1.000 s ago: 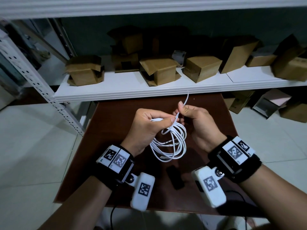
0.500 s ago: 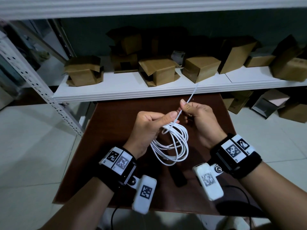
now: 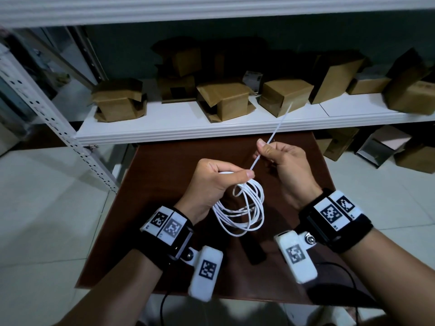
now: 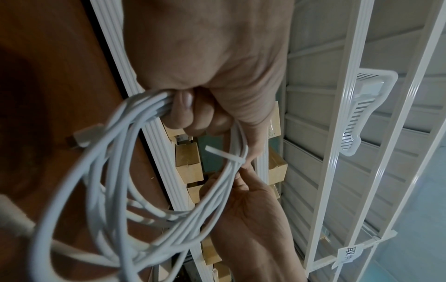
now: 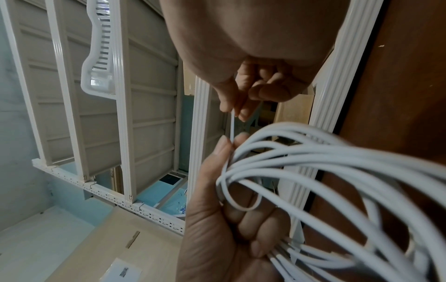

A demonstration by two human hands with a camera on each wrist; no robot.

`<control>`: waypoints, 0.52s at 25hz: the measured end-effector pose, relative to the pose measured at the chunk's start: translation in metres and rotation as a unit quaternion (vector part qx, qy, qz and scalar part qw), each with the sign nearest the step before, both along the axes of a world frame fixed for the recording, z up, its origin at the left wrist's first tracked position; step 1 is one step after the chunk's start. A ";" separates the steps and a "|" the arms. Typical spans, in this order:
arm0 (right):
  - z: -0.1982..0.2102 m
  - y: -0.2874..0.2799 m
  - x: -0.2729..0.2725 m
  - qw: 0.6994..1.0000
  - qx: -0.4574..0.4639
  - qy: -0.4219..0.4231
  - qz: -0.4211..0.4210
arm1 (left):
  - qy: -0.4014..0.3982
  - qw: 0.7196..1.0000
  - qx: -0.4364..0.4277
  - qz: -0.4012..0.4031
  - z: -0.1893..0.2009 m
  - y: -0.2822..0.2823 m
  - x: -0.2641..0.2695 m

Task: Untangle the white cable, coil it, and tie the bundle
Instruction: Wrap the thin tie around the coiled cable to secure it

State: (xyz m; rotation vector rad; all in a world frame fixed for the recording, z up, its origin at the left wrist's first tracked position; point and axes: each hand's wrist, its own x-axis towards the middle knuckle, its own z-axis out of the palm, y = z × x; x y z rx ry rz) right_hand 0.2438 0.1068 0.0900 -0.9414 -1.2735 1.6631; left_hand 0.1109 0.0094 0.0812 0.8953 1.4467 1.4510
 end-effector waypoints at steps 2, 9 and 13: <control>0.003 0.005 0.004 1.000 0.004 -0.010 -0.018 | 0.005 1.000 -0.002 -0.007 0.002 -0.001 -0.001; 0.005 0.029 0.015 0.998 -0.021 0.014 -0.051 | 0.023 1.000 -0.002 -0.014 -0.003 -0.003 -0.007; 0.010 0.015 0.008 0.992 -0.077 0.021 0.093 | -0.012 1.000 0.020 0.007 -0.001 -0.003 -0.005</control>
